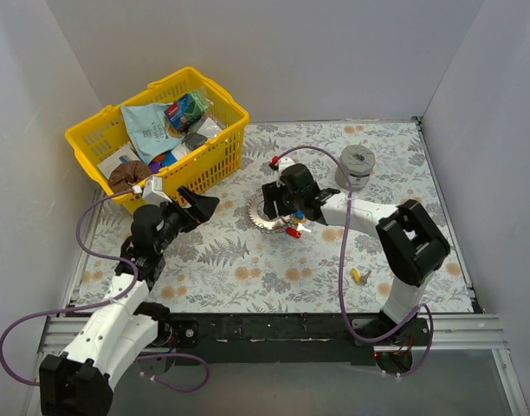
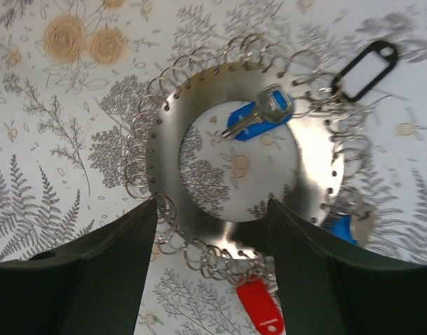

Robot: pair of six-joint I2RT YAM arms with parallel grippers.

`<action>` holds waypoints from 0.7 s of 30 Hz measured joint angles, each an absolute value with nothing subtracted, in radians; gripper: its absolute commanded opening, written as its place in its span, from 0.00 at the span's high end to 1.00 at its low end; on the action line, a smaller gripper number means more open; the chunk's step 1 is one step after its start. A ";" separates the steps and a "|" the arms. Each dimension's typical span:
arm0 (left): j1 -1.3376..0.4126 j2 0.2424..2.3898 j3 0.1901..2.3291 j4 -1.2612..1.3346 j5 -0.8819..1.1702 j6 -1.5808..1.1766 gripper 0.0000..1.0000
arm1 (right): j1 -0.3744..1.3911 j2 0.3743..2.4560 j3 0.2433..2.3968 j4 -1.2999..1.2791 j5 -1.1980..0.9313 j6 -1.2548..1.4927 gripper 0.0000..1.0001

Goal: Put the keys on the keyring

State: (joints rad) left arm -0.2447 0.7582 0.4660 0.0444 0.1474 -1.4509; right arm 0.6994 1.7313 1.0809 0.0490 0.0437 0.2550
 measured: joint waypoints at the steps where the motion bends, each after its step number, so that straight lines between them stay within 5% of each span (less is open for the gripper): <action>1: -0.245 0.757 0.466 0.039 0.160 -1.446 0.02 | 0.714 1.766 1.100 0.039 0.024 0.255 0.38; 6: -0.245 0.694 0.423 0.073 0.239 -1.406 0.02 | 0.748 1.858 1.131 -0.009 -0.055 0.261 0.59; 7: -0.245 0.682 0.413 0.079 0.253 -1.402 0.02 | 0.751 1.871 1.140 -0.016 -0.065 0.263 0.72; 21: -0.245 0.743 0.401 0.108 0.338 -1.380 0.02 | 0.751 1.938 1.207 -0.025 -0.093 0.286 0.72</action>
State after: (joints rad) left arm -0.2447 0.7425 0.4007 0.1078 0.3382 -1.3796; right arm 0.7509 1.9381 1.2072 -0.0246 -0.0933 0.2859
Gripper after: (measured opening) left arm 0.982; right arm 0.277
